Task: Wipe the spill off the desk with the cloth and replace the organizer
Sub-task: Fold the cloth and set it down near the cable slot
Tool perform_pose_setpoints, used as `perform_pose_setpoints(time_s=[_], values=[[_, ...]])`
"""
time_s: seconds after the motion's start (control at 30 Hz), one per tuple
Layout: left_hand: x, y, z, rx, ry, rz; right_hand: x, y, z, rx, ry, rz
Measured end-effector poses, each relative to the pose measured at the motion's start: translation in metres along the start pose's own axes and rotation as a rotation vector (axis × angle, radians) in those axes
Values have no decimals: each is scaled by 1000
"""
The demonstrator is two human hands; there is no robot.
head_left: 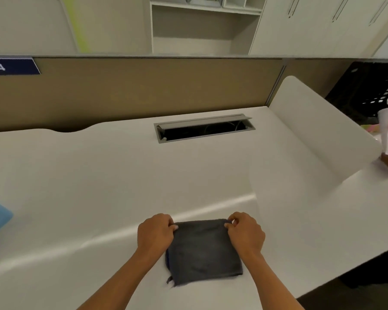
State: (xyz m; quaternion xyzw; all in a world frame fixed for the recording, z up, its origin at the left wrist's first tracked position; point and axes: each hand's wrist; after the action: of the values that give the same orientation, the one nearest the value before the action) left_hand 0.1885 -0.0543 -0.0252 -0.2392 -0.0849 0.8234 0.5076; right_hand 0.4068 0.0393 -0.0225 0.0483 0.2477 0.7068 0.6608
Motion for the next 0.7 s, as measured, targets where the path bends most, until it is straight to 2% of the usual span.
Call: perform_pose_setpoints(time_s=[0.13, 0.33, 0.53, 0.7], values=[[28, -53, -7, -16, 43, -89, 54, -14, 33, 35, -78, -26], [87, -134, -19, -29, 66, -158, 160, -20, 78, -5, -91, -39], [147, -194, -29, -152, 43, -102, 257, 12, 105, -95, -112, 80], [189, -215, -35, -223, -11, -2, 302, 52, 96, -86, -112, 218]])
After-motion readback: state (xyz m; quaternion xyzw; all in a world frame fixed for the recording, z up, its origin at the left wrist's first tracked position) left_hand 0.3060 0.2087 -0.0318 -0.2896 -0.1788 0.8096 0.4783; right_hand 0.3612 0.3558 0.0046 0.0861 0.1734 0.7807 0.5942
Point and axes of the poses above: each hand's wrist, its own x-axis towards the middle knuckle, its own z-axis out of the back of the hand, y = z × x, and after that the axes turned 11 degrees about y, right-handed
